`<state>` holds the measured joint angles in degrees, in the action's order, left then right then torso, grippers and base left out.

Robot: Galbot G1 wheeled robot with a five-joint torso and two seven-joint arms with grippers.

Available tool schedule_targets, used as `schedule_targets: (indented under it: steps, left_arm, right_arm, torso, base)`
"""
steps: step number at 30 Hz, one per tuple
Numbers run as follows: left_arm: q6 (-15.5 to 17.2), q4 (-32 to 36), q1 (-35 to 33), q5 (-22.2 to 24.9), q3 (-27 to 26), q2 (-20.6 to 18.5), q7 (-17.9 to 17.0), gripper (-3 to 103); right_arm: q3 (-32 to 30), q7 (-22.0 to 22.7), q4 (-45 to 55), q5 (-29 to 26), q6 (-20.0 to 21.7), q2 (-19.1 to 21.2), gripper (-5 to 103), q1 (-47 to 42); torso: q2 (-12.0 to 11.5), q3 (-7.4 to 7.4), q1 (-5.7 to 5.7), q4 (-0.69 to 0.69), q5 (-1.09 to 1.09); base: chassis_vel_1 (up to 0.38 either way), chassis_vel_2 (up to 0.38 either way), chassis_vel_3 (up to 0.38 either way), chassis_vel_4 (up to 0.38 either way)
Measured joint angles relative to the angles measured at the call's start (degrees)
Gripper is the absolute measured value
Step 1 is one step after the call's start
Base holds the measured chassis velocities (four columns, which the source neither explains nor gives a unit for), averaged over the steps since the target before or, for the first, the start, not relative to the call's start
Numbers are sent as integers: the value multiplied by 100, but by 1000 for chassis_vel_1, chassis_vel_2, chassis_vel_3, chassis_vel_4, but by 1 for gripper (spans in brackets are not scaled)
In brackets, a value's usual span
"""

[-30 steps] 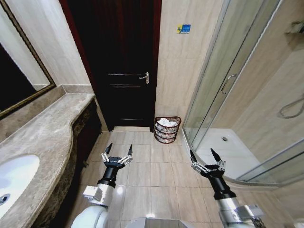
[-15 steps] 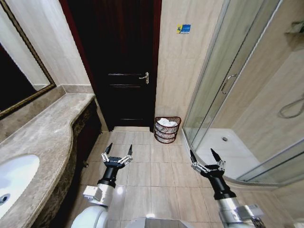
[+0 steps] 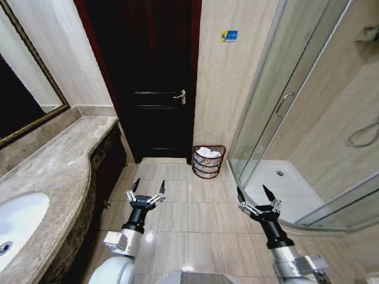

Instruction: Discard the used towel into the hamper.

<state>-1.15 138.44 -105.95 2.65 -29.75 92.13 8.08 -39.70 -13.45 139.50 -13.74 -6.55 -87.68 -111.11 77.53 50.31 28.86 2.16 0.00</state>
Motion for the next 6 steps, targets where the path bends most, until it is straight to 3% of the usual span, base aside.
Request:
schedule_targets:
  steps: [6]
  left_arm:
    - [0, 0, 0, 0, 0, 0, 0, 100]
  right_arm:
    - [0, 0, 0, 0, 0, 0, 100, 0]
  torso:
    - [0, 0, 0, 0, 0]
  base:
    - [0, 0, 0, 0]
